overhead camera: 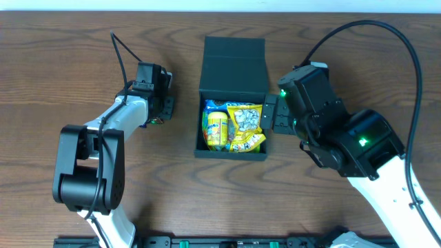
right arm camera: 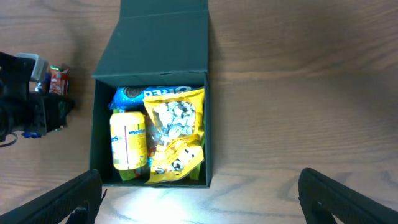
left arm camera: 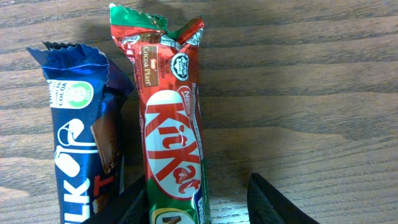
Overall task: Pack container
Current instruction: 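Lower the left gripper onto the KitKat bar and grasp it, then place the KitKat bar into the box's left side and release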
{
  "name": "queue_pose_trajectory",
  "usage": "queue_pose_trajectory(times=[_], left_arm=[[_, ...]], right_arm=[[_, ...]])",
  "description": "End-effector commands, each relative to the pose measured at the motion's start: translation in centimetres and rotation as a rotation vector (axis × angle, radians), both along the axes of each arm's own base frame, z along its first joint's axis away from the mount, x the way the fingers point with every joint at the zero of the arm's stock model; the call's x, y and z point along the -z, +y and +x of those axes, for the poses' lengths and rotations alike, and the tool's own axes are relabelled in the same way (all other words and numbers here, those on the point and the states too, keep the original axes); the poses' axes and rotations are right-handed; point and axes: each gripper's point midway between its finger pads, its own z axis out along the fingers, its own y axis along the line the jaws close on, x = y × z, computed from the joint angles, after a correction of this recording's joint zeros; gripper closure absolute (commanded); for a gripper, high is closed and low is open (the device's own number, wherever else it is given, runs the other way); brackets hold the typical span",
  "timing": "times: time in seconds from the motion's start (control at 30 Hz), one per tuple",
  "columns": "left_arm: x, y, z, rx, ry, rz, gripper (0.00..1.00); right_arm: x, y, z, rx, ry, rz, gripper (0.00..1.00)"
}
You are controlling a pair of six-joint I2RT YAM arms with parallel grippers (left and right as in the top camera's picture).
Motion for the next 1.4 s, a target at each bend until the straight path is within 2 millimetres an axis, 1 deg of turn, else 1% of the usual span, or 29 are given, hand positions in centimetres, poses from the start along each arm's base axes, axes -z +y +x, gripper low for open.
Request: queue_pose_trajectory(times=[0.0,0.07,0.13,0.27,0.33,0.43,0.53,0.6,0.7,0.8,0.87,0.9,0.97,1.03,1.1,1.17,1.2,1.23,1.27,1.37], left_arm=[[0.6,0.6,-0.2,-0.021,0.013,0.011,0.53],[0.9,0.9,-0.3,-0.030,0.018,0.031,0.53],[1.2,1.0,-0.4,-0.042,0.030,0.027,0.56],[1.2,0.9,-0.3,-0.057,0.026,0.020,0.59],[1.2,1.0,-0.4,-0.057,0.027,0.021,0.66],[1.2,1.0,-0.4,-0.065,0.031,0.018,0.80],[1.3,1.0,-0.7,-0.081,0.043,0.012,0.91],[1.4,1.0,-0.8,-0.094,0.050,0.008,0.94],[1.2,1.0,-1.0,-0.123,0.057,-0.003,0.94],[-0.5,0.6,-1.2,-0.143,0.052,-0.031,0.94],[-2.3,0.3,-1.1,-0.134,0.029,-0.036,0.94],[-3.6,-0.1,-1.1,-0.126,0.009,-0.041,0.94],[-6.4,-0.9,-1.4,-0.119,-0.042,-0.059,0.94],[-9.3,-2.3,-2.1,-0.105,-0.086,-0.085,0.94],[-11.6,-4.1,-3.2,-0.074,-0.118,-0.108,0.94],[-13.6,-6.6,-4.5,-0.037,-0.150,-0.145,0.94],[-14.3,-8.1,-5.2,-0.018,-0.156,-0.166,0.94],[-14.5,-9.5,-6.0,-0.013,-0.147,-0.189,0.94],[-14.4,-10.7,-6.7,-0.013,-0.130,-0.207,0.94],[-13.4,-13.4,-8.2,-0.003,-0.090,-0.221,0.94]], right_arm=[[0.2,-0.7,0.3,0.013,-0.004,-0.030,0.01],[0.2,-0.7,0.3,0.013,-0.004,-0.030,0.01],[0.2,-0.7,0.3,0.013,-0.004,-0.030,0.01],[0.2,-0.7,0.3,0.013,-0.004,-0.030,0.01],[0.2,-0.7,0.3,0.013,-0.004,-0.030,0.01],[0.2,-0.7,0.3,0.013,-0.004,-0.030,0.01],[0.2,-0.7,0.3,0.013,-0.004,-0.031,0.01],[0.2,-0.7,0.3,0.003,-0.006,-0.041,0.01],[0.1,-1.8,0.4,0.029,-0.017,-0.091,0.01],[0.4,-3.6,0.3,0.077,0.004,-0.124,0.01],[0.7,-4.8,0.3,0.109,0.023,-0.135,0.01],[0.8,-5.4,0.3,0.128,0.033,-0.140,0.01],[1.0,-6.6,0.2,0.165,0.051,-0.145,0.01],[1.2,-7.9,0.1,0.202,0.073,-0.154,0.01],[1.4,-8.5,-0.2,0.220,0.097,-0.148,0.01],[1.7,-8.8,-0.5,0.226,0.122,-0.134,0.01],[1.9,-8.9,-0.7,0.228,0.135,-0.131,0.01],[1.9,-9.0,-0.8,0.229,0.142,-0.134,0.01],[2.0,-9.1,-1.0,0.229,0.147,-0.136,0.01],[2.1,-9.0,-1.1,0.226,0.155,-0.134,0.01]])
